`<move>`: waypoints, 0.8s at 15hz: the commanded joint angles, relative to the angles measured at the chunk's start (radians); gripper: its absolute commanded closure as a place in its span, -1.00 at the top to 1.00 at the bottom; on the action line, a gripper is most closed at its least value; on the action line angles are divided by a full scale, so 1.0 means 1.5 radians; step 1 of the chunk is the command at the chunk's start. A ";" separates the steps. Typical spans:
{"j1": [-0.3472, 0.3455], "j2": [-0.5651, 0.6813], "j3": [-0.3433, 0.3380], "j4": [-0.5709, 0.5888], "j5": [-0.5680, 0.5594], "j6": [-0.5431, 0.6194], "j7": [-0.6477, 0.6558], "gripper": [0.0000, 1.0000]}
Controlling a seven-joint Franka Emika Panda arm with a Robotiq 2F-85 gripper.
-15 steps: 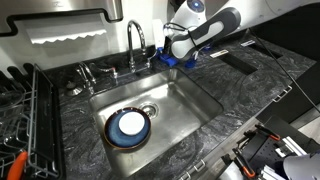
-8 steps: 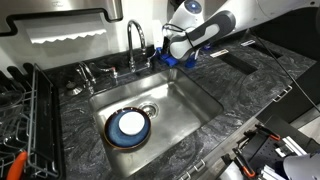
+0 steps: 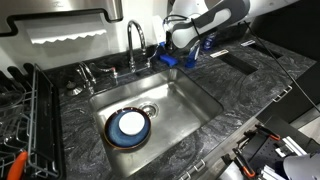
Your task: Close the faucet
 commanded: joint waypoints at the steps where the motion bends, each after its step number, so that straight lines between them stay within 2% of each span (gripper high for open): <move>1: -0.043 -0.071 0.055 -0.041 -0.033 -0.073 -0.049 -1.00; 7: -0.124 -0.148 0.149 -0.075 -0.020 -0.145 -0.178 -1.00; 12: -0.163 -0.190 0.189 -0.091 -0.010 -0.175 -0.260 -1.00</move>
